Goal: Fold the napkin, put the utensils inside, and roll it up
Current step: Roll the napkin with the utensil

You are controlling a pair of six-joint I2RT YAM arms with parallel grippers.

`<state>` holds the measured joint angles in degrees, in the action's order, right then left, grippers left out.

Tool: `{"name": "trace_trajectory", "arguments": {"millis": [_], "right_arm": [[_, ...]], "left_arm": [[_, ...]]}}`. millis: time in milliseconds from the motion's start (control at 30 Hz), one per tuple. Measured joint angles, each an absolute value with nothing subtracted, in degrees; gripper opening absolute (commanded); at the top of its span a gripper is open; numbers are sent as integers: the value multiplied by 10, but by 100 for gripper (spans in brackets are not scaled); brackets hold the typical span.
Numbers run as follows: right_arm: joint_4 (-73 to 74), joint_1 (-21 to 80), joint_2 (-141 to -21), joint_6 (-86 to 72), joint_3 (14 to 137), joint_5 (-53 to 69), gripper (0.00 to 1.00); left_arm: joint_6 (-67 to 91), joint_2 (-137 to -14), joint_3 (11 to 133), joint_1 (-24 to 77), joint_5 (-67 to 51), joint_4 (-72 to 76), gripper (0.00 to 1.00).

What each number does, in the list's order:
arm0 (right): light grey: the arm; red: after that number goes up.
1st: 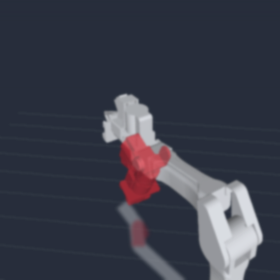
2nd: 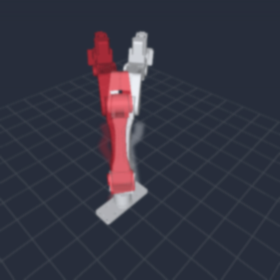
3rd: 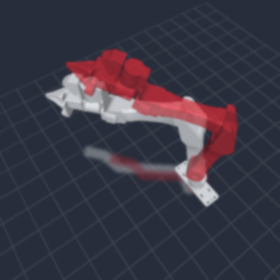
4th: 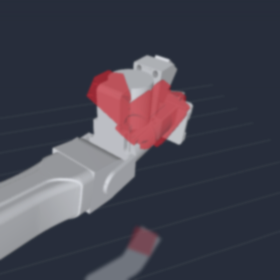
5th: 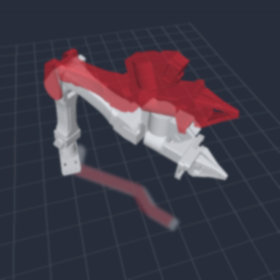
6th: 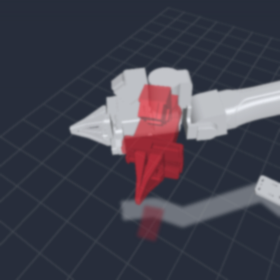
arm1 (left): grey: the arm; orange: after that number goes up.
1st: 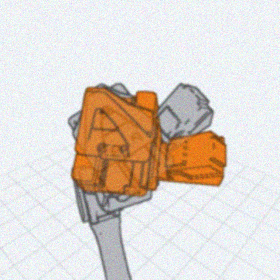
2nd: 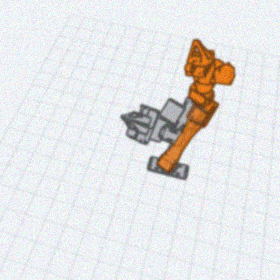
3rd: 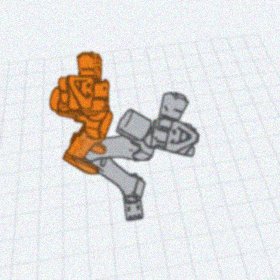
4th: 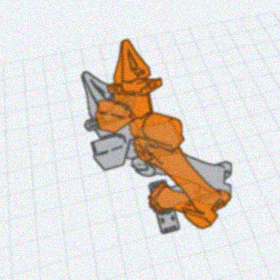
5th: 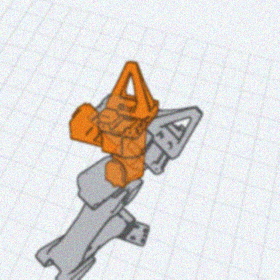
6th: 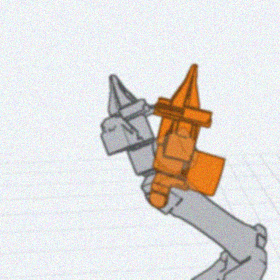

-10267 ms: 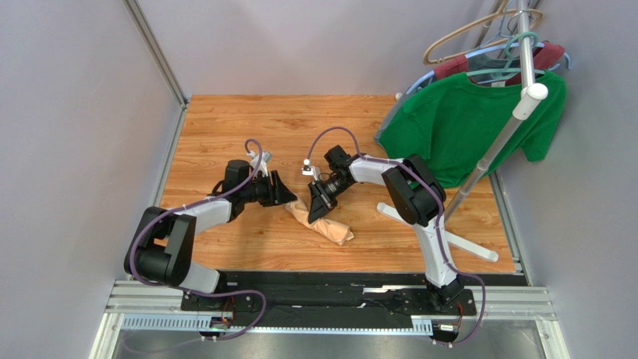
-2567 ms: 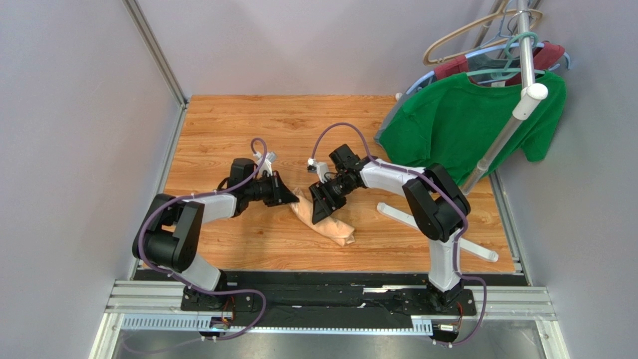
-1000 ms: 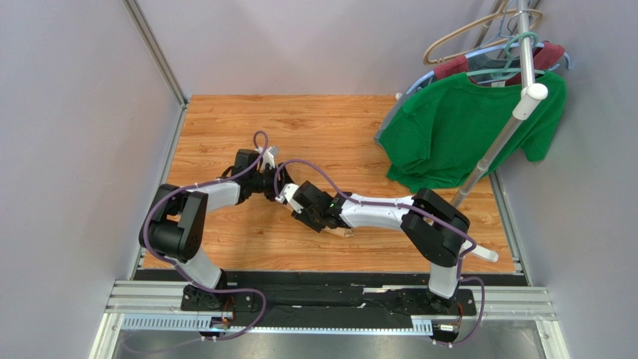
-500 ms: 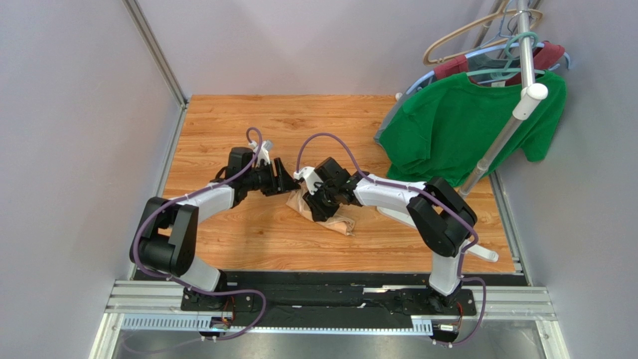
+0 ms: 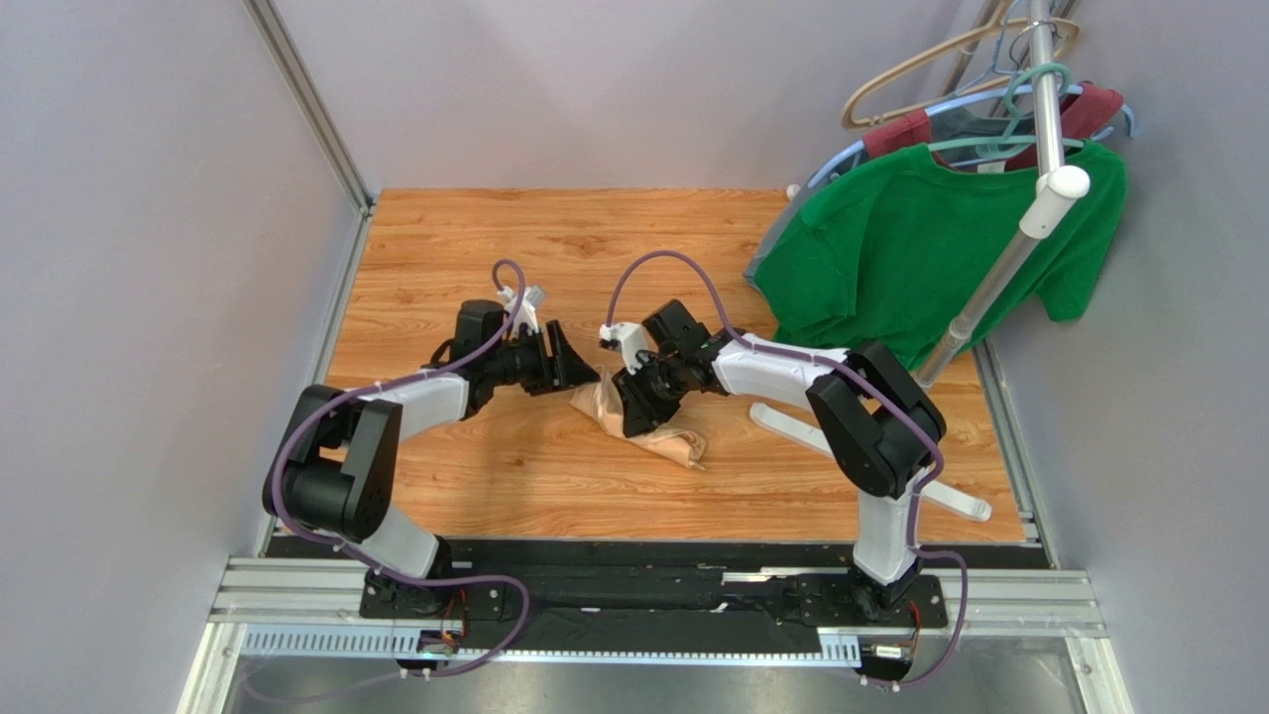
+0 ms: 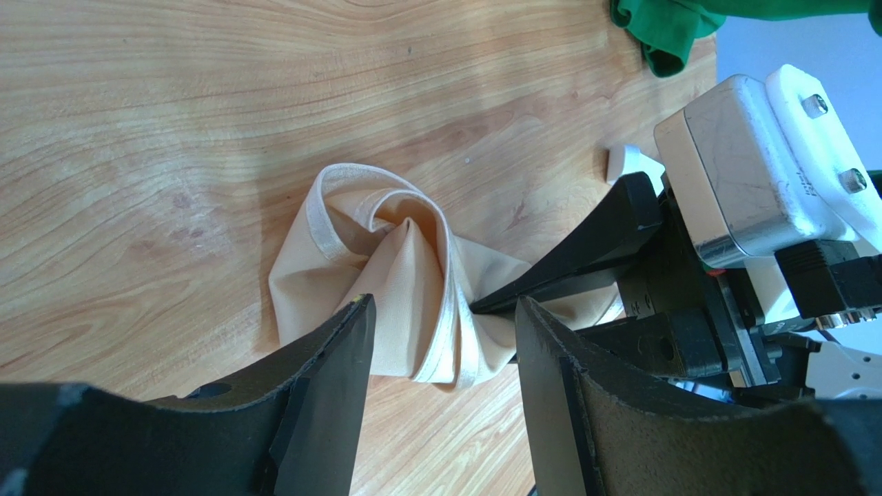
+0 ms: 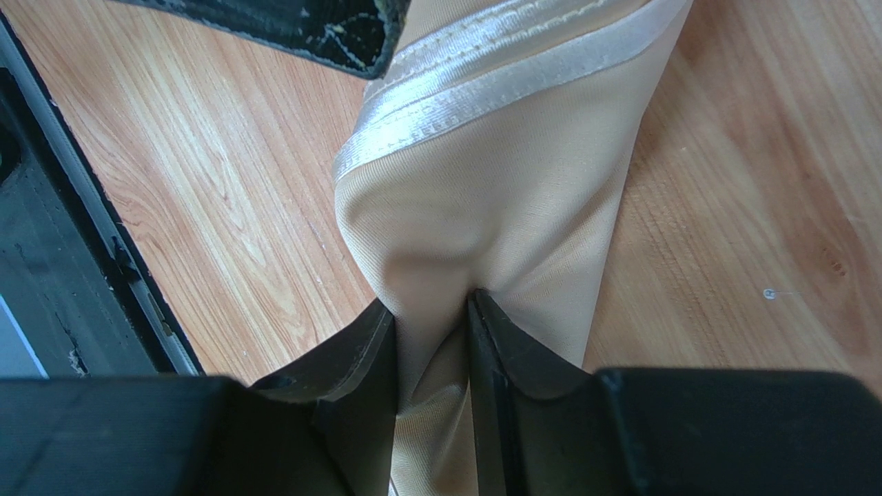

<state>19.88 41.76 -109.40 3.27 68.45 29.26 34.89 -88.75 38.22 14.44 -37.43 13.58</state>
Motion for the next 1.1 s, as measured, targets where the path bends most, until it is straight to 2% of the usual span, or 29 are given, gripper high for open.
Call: {"name": "trace_trajectory", "arguments": {"millis": [167, 367, 767, 1100], "right_arm": [[199, 418, -1094, 33, 684, 292, 50], [204, 429, -1086, 32, 683, 286, 62], [209, 446, -1067, 24, 676, 253, 67], [216, 449, -971, 11, 658, 221, 72]], "left_arm": [[349, -888, 378, 145, -375, 144, 61], [349, -888, 378, 145, -375, 145, 61], [345, -859, 374, 145, -369, 136, 62], [332, -780, 363, 145, -321, 100, 65]]}}
